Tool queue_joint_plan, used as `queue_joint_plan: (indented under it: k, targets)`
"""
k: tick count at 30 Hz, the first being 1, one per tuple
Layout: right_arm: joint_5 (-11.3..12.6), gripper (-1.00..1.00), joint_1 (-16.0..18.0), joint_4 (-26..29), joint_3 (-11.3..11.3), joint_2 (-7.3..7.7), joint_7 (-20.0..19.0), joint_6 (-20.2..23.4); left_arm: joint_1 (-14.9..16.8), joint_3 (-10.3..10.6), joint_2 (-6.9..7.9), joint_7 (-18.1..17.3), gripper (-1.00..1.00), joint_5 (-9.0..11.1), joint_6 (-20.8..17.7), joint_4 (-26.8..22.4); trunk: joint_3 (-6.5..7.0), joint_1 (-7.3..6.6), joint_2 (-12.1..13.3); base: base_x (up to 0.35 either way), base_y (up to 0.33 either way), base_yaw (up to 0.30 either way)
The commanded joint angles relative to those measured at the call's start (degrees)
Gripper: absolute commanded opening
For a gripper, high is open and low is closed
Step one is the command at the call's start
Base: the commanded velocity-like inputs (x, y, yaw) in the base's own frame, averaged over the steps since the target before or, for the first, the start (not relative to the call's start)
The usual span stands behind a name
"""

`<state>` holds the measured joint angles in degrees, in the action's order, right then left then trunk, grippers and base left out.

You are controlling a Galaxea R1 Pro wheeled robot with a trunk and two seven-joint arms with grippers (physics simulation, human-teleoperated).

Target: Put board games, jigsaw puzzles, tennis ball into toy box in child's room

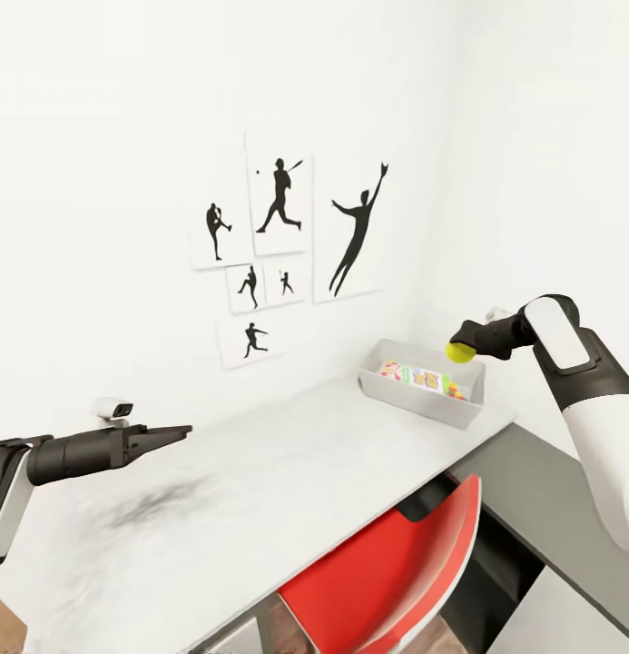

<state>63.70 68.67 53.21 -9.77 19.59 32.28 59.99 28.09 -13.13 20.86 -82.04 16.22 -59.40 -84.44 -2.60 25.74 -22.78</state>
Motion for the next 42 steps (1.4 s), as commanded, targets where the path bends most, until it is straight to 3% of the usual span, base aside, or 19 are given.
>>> queue_joint_plan:
  k: [1,15,19,42]
  targets:
    - [0.6,-1.00,0.1,0.1,-0.2,0.11,0.6,0.0,0.1,0.0,-0.06,-0.1,1.00,0.0,-0.6,0.0,-0.22,0.04,-0.1,0.045,-0.299,0.167]
    - [0.6,-1.00,0.0,0.1,-0.4,0.27,0.6,0.0,0.1,0.1,-0.85,-0.1,1.00,0.0,-0.6,0.0,-0.50,0.04,-0.1,0.155,-0.167,0.040]
    - [0.5,-1.00,0.0,-0.1,-0.7,-0.35,0.6,0.0,0.1,0.0,-0.83,-0.1,1.00,0.0,-0.6,0.0,-0.50,0.04,-0.1,0.207,-0.084,0.000]
    - [0.4,-1.00,-0.4,-0.5,-4.6,-0.34,0.8,0.0,0.0,-0.1,-1.03,-0.1,1.00,0.1,-0.6,0.0,-0.50,0.04,-0.1,0.082,-0.085,0.000]
